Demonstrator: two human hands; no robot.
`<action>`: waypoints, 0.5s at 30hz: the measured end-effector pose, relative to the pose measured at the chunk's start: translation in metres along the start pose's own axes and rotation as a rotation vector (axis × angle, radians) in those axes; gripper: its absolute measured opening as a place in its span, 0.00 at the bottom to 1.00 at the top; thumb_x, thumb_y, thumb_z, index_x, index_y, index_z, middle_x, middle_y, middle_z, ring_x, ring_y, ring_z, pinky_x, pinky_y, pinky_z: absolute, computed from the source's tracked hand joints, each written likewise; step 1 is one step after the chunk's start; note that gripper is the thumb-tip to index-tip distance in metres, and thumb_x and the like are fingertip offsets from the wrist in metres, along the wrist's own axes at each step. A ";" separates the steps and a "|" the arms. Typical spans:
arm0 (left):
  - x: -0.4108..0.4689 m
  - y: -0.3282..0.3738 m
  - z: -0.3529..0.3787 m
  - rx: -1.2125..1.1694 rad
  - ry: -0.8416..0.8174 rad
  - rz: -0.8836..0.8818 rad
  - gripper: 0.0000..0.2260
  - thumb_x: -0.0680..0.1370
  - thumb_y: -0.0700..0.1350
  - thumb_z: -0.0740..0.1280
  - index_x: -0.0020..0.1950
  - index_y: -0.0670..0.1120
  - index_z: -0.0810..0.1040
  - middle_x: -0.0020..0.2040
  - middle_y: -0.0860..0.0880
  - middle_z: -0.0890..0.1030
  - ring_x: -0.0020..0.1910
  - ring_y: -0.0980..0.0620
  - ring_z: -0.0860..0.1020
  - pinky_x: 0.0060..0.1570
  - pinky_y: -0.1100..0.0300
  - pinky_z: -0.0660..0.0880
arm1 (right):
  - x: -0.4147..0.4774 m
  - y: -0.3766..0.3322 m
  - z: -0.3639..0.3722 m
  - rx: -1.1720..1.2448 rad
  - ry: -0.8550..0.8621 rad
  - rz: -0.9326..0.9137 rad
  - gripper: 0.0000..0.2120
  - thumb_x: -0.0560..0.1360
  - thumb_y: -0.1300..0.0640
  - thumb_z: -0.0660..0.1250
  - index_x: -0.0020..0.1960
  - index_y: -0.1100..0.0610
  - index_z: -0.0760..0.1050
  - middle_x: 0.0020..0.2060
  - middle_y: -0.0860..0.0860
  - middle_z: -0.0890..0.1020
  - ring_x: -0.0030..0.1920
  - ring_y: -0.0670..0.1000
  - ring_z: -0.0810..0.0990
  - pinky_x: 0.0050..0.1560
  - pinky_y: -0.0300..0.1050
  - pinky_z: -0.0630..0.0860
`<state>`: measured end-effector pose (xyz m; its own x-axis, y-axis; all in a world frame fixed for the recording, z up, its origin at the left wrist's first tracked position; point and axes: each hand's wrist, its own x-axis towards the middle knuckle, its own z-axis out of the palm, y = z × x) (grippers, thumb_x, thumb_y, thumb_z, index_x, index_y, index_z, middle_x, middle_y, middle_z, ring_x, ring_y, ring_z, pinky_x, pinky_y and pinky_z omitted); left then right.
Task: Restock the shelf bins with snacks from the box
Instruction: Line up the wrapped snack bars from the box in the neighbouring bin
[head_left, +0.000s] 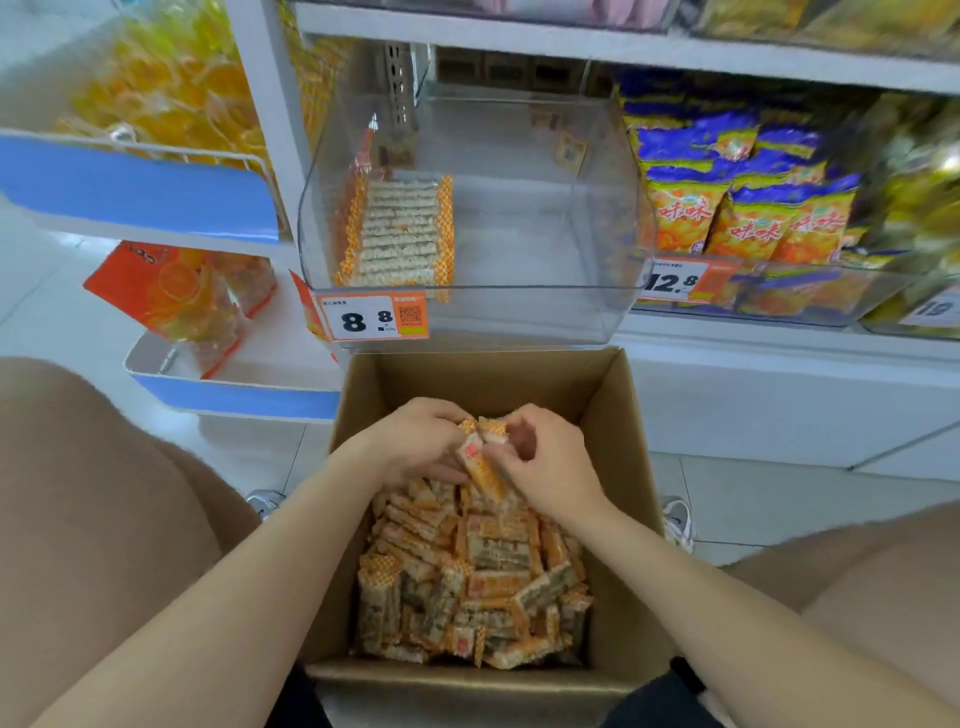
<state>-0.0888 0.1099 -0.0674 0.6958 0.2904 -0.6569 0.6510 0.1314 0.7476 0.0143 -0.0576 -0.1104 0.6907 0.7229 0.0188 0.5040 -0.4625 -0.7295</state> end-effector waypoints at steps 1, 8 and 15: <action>-0.005 0.006 -0.001 -0.063 0.020 0.016 0.12 0.82 0.33 0.64 0.65 0.39 0.79 0.54 0.36 0.85 0.50 0.43 0.87 0.50 0.51 0.85 | -0.003 -0.007 0.000 0.015 0.007 -0.018 0.13 0.75 0.42 0.74 0.55 0.47 0.82 0.47 0.42 0.82 0.48 0.41 0.80 0.51 0.43 0.79; -0.044 0.032 -0.016 -0.197 0.091 0.092 0.11 0.81 0.30 0.64 0.60 0.38 0.82 0.53 0.35 0.86 0.49 0.42 0.87 0.50 0.48 0.85 | -0.015 -0.047 -0.026 0.033 -0.050 -0.217 0.19 0.80 0.53 0.71 0.70 0.43 0.79 0.63 0.40 0.83 0.64 0.40 0.78 0.68 0.41 0.74; -0.071 0.051 -0.021 -0.239 -0.001 0.176 0.11 0.83 0.42 0.70 0.64 0.40 0.80 0.55 0.38 0.86 0.55 0.40 0.86 0.60 0.43 0.82 | -0.012 -0.064 -0.047 0.192 0.018 -0.126 0.23 0.75 0.53 0.79 0.68 0.45 0.80 0.56 0.38 0.85 0.57 0.38 0.82 0.59 0.37 0.78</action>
<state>-0.1118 0.1157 0.0192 0.7919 0.3280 -0.5151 0.4303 0.2988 0.8518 -0.0022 -0.0602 -0.0318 0.6381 0.7591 0.1290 0.4801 -0.2613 -0.8374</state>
